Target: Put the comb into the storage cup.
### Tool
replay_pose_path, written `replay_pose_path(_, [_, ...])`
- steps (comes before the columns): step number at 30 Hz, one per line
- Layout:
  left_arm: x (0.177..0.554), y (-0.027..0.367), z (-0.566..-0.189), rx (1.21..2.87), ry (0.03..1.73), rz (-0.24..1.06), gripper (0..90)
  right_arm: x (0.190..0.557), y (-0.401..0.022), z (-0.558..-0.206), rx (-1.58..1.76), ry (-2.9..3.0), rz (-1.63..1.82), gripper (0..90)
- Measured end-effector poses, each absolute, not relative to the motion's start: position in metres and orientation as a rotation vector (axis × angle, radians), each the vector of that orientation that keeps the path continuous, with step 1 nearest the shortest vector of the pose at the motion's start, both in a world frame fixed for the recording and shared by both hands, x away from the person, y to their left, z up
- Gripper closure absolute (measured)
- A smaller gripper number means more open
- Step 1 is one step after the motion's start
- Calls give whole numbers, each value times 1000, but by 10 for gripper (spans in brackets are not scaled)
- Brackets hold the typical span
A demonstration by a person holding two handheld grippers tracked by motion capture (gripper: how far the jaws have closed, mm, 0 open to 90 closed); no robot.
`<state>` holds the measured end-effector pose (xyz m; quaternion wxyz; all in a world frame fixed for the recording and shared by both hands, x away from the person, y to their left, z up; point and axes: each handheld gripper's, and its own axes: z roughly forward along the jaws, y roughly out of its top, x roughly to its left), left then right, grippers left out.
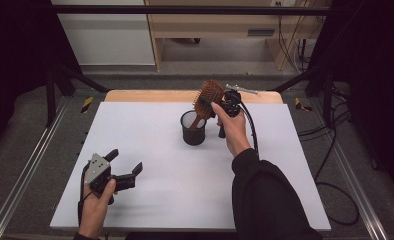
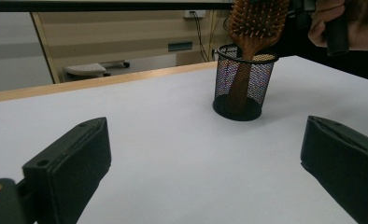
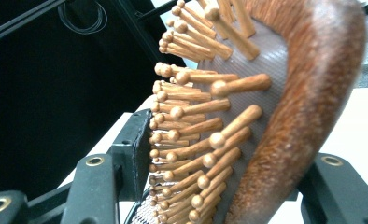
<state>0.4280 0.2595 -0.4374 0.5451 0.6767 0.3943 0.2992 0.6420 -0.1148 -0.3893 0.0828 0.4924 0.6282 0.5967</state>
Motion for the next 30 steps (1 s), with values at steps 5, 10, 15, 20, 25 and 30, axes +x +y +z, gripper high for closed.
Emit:
replay_pose_path(5, [428, 259, -437, 1606, 934, 709, 17, 642, -116, -389, 1473, 1880, 1775, 409])
replay_pose_path(10, [428, 259, -437, 1607, 934, 709, 17, 642, -115, -389, 1468, 1886, 1769, 383])
replay_pose_path(15, [428, 259, -437, 1607, 933, 708, 17, 642, -114, -389, 1469, 1894, 1760, 346])
replay_pose_path(20, [428, 259, -437, 1608, 933, 707, 17, 642, -115, -390, 1471, 1894, 1747, 310])
replay_pose_path(25, [428, 259, -437, 1609, 931, 707, 17, 642, -114, -390, 1473, 1899, 1741, 259])
replay_pose_path(30, [428, 259, -437, 1609, 932, 706, 17, 642, -114, -390, 1466, 1904, 1726, 207])
